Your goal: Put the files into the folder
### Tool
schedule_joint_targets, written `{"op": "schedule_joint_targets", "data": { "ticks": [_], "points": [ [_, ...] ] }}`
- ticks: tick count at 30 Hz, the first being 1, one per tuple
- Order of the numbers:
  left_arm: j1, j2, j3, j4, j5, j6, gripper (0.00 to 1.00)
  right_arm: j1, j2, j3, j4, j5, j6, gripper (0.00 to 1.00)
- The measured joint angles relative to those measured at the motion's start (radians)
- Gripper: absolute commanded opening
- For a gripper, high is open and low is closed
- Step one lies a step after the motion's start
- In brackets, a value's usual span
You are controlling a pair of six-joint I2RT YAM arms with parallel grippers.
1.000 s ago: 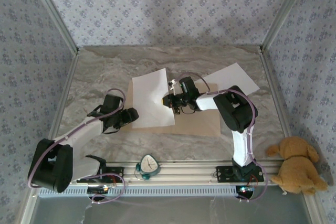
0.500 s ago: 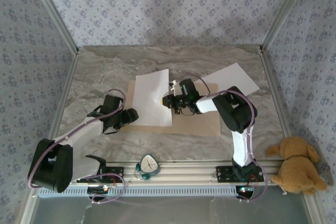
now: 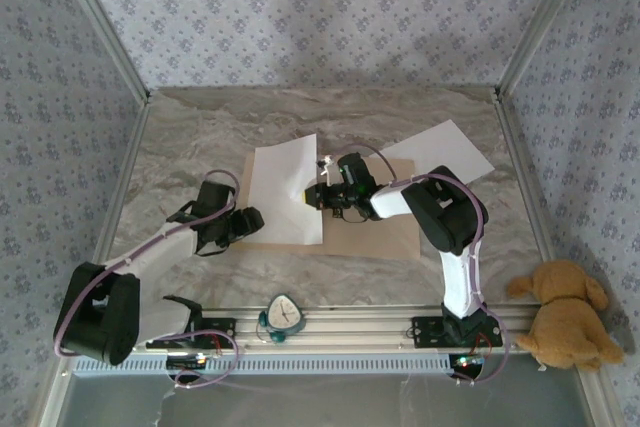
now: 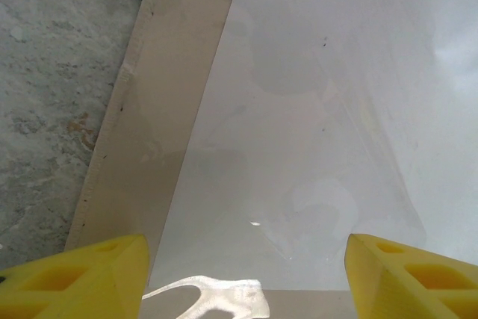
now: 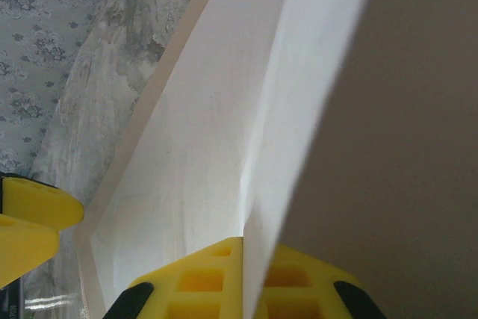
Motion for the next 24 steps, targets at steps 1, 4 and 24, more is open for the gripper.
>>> {"op": "schedule_joint_targets", "data": {
  "ticks": [1,4,24],
  "points": [
    [0.000,0.000,0.000,0.000,0.000,0.000,0.71,0.002,0.000,0.000,0.002,0.000,0.000,0.03],
    [0.002,0.000,0.000,0.000,0.000,0.000,0.71,0.008,0.002,0.000,0.004,0.000,0.000,0.03],
    [0.002,-0.021,0.000,-0.035,-0.069,0.001,0.71,0.023,0.029,-0.012,0.049,0.001,0.024,0.03]
  ]
}}
